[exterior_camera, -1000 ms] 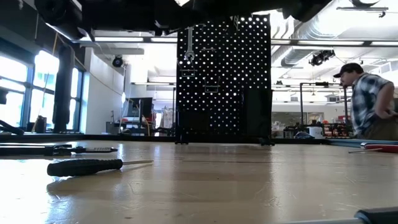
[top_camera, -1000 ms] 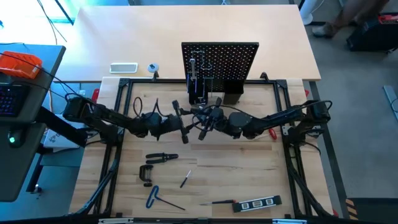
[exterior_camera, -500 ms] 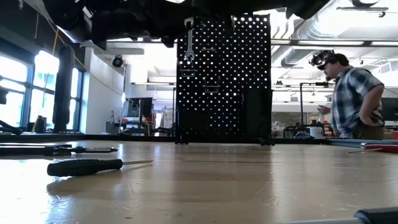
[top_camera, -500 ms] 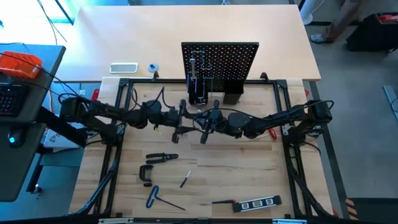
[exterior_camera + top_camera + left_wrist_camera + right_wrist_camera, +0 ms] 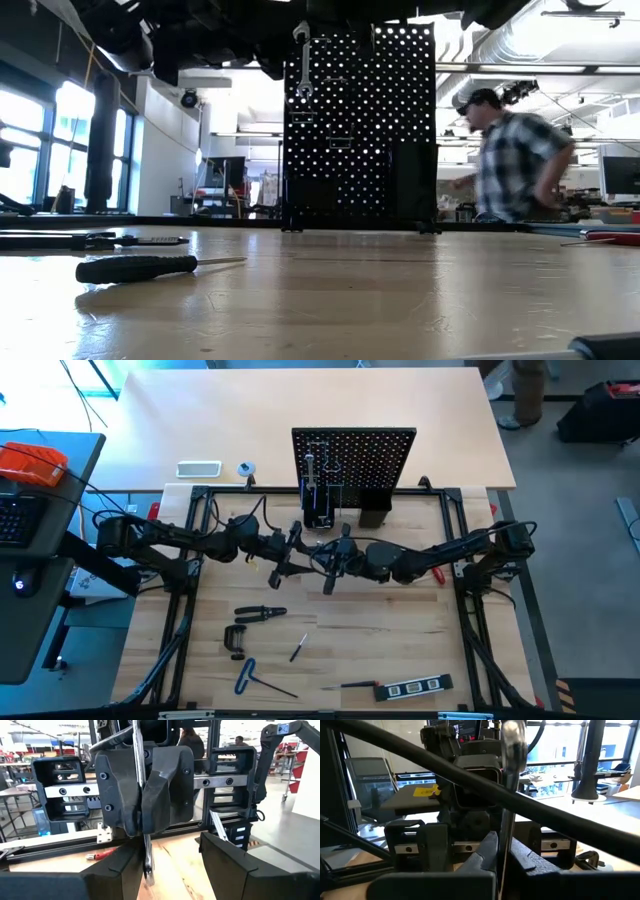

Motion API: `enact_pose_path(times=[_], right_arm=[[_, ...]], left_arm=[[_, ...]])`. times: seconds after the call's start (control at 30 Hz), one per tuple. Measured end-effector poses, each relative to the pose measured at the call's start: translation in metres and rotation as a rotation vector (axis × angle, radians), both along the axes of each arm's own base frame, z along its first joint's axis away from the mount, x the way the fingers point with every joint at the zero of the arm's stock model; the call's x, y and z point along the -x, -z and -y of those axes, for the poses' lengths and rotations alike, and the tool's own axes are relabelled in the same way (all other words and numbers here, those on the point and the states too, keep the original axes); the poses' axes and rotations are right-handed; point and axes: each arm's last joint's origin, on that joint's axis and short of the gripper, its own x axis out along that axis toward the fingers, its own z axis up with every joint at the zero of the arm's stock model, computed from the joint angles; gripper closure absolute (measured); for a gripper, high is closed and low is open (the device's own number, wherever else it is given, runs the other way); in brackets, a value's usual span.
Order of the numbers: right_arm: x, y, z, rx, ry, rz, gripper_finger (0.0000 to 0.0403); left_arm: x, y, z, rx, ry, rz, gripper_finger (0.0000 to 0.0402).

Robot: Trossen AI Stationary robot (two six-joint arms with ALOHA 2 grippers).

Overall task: Hang tools onto peg board
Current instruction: Hang the wrench onto the pegboard

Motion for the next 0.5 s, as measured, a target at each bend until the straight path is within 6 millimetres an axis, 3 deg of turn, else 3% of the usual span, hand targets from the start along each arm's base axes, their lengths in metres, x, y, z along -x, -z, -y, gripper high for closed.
enact_pose_path(times=[0.5], right_arm=[[0.006, -0.011, 0.007, 0.035, -0.053, -0.001, 0.0403]], left_arm=[[0.000, -0.008, -0.005, 0.003, 0.043, 0.035, 0.0222]])
